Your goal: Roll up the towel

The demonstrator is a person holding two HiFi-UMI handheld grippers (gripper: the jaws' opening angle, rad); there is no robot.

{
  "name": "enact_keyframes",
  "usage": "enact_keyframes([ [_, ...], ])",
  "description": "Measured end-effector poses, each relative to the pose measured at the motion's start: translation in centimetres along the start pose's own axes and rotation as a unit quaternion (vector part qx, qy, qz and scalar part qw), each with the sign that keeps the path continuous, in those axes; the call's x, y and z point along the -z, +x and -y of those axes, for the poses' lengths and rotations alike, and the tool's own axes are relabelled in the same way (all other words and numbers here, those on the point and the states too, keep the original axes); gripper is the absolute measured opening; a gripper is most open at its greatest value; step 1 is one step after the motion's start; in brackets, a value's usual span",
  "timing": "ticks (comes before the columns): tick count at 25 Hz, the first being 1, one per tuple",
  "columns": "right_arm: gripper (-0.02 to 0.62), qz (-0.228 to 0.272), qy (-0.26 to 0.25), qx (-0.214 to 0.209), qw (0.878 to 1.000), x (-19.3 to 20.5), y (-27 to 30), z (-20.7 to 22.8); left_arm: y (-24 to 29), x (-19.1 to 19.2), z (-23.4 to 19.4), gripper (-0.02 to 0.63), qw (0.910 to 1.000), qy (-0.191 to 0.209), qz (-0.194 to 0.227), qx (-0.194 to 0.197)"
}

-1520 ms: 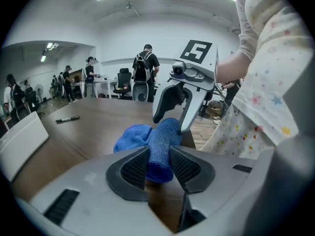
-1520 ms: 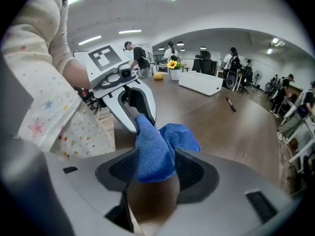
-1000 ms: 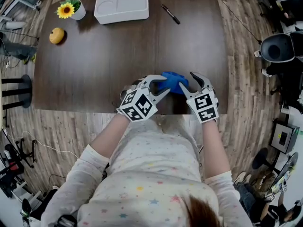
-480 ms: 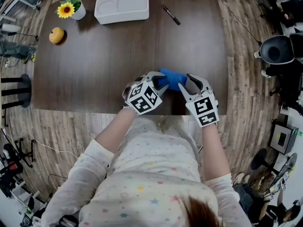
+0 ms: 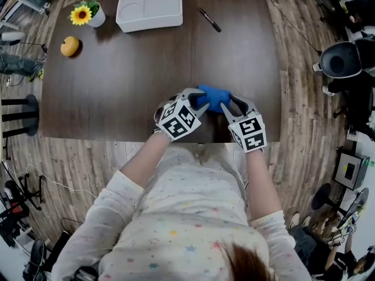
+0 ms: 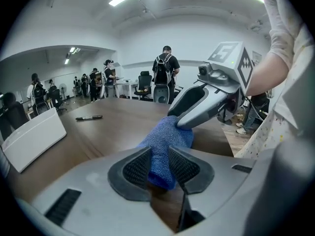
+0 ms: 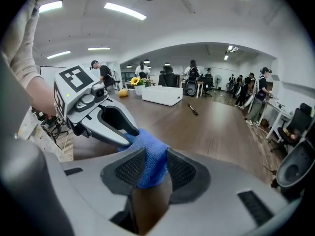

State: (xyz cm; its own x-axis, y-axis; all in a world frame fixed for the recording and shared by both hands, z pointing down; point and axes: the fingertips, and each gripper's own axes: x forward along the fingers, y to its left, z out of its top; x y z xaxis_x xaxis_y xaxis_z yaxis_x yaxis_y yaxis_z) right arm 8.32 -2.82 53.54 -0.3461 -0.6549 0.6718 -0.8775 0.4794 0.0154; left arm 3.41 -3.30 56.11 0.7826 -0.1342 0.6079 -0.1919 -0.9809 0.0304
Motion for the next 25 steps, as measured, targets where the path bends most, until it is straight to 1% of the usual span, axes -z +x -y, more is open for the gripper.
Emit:
enact_keyframes([
  [5,0.160,0.019,0.019,-0.002,1.000,-1.4,-1.0,-0.3,-1.7,-0.8,0.0,0.103,0.9989,-0.022,0.041,-0.002],
  [9,0.164,0.041,0.013,0.009,0.999,-3.0,-1.8,-0.4,-3.5,-2.0,-0.7,0.103,0.9960,-0.043,0.077,-0.015],
  [12,0.136,0.075,0.014,0.029,0.997,-5.0,-3.0,0.1,-5.3,-3.2,-1.9,0.100,0.9915,-0.059,0.109,-0.038],
  [13,0.125,0.091,0.018,0.037,0.995,-5.9,-3.6,0.5,-6.0,-3.8,-2.4,0.099,0.9887,-0.067,0.125,-0.049],
  [15,0.081,0.125,0.027,0.056,0.990,-7.7,-5.1,1.4,-7.6,-5.1,-3.6,0.066,0.9818,-0.080,0.156,-0.073],
  [18,0.017,0.175,0.038,0.084,0.980,-10.6,-7.6,2.7,-10.4,-7.3,-5.5,0.031,0.9695,-0.079,0.201,-0.115],
  [21,0.003,0.216,0.042,0.105,0.970,-13.2,-9.9,3.5,-13.3,-9.3,-7.1,0.020,0.9565,-0.071,0.237,-0.154],
  [25,0.002,0.253,0.034,0.128,0.959,-15.8,-12.8,4.4,-16.7,-11.7,-8.5,0.014,0.9419,-0.065,0.267,-0.193],
])
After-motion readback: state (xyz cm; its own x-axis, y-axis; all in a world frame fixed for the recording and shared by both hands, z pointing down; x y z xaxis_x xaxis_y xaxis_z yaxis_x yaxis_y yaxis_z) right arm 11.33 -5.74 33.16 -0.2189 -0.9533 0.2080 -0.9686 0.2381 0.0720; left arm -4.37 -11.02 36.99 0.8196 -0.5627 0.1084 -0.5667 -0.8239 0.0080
